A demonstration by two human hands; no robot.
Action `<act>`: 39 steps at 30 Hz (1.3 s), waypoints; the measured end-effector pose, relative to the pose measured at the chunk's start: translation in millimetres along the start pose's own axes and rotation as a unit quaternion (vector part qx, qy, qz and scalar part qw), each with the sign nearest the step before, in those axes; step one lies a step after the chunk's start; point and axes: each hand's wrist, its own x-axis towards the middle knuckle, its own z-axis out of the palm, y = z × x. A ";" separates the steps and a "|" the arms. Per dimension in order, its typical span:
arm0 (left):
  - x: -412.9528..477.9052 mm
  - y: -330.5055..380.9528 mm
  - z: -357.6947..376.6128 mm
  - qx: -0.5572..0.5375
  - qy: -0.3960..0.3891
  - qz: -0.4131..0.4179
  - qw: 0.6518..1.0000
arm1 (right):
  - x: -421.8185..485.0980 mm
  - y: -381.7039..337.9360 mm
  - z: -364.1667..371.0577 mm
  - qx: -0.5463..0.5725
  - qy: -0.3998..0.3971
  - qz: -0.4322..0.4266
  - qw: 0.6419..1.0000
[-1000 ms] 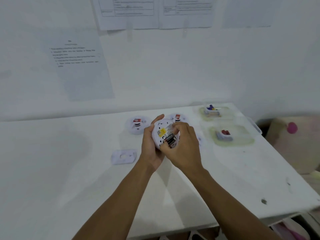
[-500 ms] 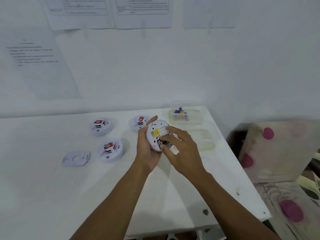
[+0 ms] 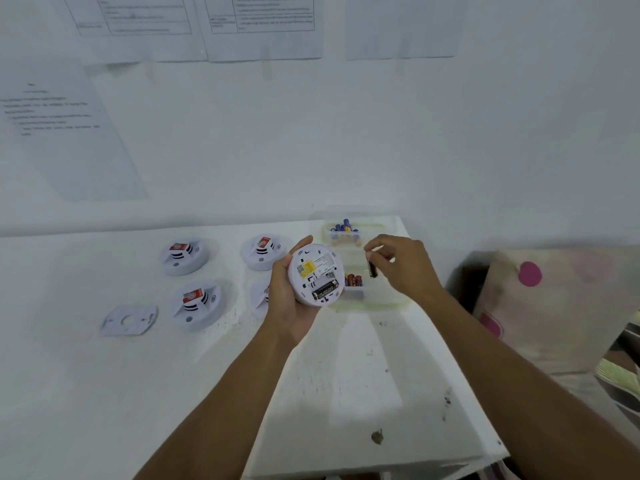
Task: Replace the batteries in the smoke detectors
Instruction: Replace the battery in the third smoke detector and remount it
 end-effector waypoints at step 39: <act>37.0 15.1 23.5 0.027 -0.035 0.066 0.997 | -18.6 -58.4 51.2 0.244 0.101 0.147 0.953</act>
